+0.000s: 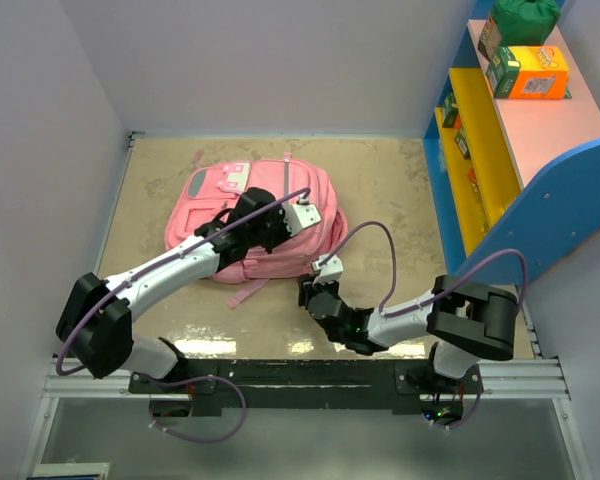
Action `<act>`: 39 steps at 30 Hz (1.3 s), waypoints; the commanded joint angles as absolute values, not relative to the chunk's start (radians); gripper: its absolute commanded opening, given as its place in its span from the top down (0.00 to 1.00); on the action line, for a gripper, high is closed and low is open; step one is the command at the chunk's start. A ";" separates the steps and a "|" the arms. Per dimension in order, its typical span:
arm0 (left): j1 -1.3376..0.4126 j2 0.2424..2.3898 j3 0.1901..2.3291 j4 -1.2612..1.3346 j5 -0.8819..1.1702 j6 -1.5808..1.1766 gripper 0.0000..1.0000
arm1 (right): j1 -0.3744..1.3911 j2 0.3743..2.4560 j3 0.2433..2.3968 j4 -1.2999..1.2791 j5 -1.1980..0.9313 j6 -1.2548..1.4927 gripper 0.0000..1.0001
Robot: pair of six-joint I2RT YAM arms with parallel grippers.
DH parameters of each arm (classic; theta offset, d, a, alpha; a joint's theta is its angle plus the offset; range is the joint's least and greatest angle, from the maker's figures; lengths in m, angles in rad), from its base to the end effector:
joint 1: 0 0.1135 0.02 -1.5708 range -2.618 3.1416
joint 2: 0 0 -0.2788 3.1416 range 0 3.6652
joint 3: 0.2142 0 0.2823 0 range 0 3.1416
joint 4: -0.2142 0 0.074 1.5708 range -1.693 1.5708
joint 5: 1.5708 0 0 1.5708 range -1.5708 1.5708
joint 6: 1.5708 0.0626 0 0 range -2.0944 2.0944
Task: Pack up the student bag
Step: Zip the student bag at the center of the board.
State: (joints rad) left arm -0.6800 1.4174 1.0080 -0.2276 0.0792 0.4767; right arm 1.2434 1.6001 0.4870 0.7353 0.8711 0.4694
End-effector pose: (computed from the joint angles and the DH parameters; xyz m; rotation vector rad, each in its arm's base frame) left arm 0.2799 -0.2327 0.2531 1.2463 1.8283 -0.2004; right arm 0.1451 0.2783 0.1291 -0.1476 1.8196 0.3622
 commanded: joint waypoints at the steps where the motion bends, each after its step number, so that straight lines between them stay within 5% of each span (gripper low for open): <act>1: -0.660 1.391 1.039 -0.232 0.063 0.449 1.00 | 1.246 1.650 0.543 0.782 0.922 0.440 0.48; 12: -0.655 1.347 1.005 -0.245 0.071 0.462 1.00 | 1.186 1.724 0.598 0.778 0.904 0.434 0.55; 18: -0.649 1.342 0.994 -0.244 0.083 0.465 1.00 | 1.154 1.697 0.563 0.788 0.870 0.416 0.76; 22: -0.649 1.344 0.994 -0.244 0.094 0.465 1.00 | 1.152 1.683 0.557 0.790 0.844 0.382 0.99; 39: -0.649 1.338 0.953 -0.238 0.081 0.485 1.00 | 1.140 1.551 0.469 0.755 0.879 0.397 1.00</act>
State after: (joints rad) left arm -0.6678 1.3754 0.9813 -0.2398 0.1158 0.4740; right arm 1.1572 1.6135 0.4973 0.7444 0.8162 0.3996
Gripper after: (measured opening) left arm 0.144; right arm 0.017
